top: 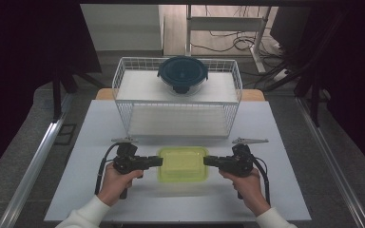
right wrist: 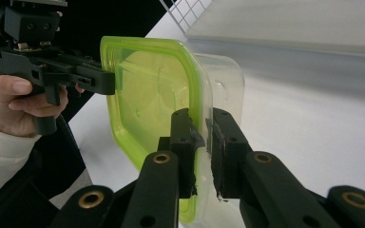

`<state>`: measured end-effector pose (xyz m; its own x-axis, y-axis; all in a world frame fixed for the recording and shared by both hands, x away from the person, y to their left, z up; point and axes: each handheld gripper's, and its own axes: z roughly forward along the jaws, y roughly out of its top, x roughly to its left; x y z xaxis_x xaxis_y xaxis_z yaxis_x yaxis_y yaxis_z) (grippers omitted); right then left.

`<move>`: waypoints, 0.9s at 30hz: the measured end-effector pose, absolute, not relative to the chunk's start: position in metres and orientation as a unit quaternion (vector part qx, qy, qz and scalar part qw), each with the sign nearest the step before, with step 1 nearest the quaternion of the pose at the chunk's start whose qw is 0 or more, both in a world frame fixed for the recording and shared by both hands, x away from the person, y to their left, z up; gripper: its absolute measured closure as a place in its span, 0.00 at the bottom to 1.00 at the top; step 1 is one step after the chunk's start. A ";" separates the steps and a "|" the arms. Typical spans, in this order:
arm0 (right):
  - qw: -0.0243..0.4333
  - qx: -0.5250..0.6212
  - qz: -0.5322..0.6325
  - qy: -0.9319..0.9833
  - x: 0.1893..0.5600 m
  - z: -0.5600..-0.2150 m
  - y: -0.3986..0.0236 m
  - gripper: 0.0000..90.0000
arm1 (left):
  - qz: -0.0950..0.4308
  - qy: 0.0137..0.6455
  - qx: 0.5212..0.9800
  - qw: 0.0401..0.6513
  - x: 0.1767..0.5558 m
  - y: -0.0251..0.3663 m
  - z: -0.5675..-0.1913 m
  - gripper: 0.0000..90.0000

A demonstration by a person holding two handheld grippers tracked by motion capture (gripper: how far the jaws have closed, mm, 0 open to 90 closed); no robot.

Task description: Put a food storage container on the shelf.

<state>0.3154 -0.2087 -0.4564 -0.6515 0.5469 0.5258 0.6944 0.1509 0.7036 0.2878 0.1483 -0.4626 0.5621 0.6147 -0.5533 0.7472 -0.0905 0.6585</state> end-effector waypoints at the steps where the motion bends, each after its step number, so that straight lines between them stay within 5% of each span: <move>1: 0.068 -0.409 -0.506 -0.756 0.315 -0.455 -0.209 0.89 | -0.067 0.464 0.735 0.491 0.288 0.148 -0.462 0.87; 27: 0.014 -0.365 -0.534 -0.762 0.330 -0.388 -0.201 0.89 | -0.032 0.434 0.731 0.526 0.307 0.158 -0.398 0.87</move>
